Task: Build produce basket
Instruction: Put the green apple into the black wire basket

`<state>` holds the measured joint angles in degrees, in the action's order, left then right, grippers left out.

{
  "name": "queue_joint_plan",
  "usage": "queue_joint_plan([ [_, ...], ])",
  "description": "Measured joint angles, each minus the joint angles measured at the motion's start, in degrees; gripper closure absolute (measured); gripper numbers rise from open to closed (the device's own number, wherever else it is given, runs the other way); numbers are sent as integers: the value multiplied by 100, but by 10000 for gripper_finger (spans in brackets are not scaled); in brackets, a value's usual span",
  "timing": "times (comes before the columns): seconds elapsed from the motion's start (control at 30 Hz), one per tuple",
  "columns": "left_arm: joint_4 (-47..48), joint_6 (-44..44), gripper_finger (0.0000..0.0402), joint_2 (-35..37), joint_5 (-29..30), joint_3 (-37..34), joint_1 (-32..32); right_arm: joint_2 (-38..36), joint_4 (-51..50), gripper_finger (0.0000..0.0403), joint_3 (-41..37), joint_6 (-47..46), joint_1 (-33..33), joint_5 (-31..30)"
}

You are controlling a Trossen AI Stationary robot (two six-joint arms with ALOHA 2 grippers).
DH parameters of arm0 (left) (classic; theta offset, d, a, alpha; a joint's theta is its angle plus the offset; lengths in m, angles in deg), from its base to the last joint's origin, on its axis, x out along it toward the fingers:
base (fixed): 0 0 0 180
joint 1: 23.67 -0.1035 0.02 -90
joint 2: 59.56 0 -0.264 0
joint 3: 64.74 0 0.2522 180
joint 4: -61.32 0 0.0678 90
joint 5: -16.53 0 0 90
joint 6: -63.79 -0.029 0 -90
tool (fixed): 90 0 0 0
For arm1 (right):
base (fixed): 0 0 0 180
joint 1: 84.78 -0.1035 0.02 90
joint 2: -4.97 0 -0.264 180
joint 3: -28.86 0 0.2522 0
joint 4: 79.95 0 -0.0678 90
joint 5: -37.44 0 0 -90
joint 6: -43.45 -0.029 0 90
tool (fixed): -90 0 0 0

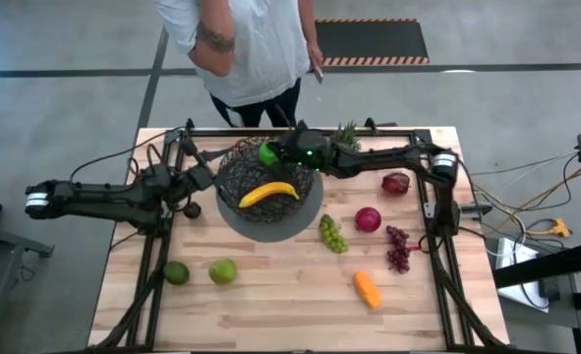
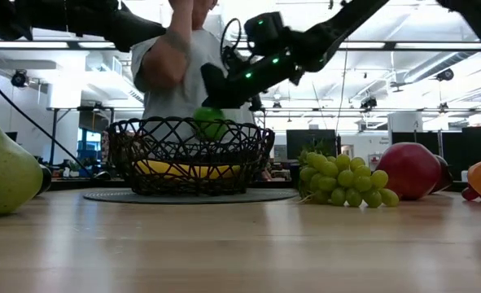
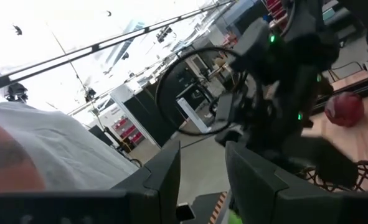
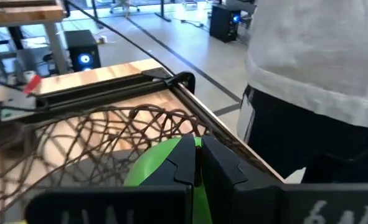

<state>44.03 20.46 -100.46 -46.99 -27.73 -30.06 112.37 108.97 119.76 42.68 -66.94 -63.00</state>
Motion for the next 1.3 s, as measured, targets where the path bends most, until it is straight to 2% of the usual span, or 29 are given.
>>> queue_joint_plan([
  [0.3, 0, -35, 291, 19, 0, -2, 0, 626, 40, 394, 422, -241, -124, -39],
  [0.47, -27, -52, 291, 10, -2, -2, 0, 955, 69, 394, 506, -311, -241, -487],
  [0.9, -26, -55, 291, -18, -7, 9, -1, 1276, -12, 385, 590, -720, -258, -764],
  [1.03, -20, -57, 291, -22, -9, 9, 0, 1313, 17, 359, 589, -777, -258, -771],
  [1.3, -20, -57, 291, -18, -20, 9, 0, 1207, -124, 274, 587, -723, -260, -901],
])
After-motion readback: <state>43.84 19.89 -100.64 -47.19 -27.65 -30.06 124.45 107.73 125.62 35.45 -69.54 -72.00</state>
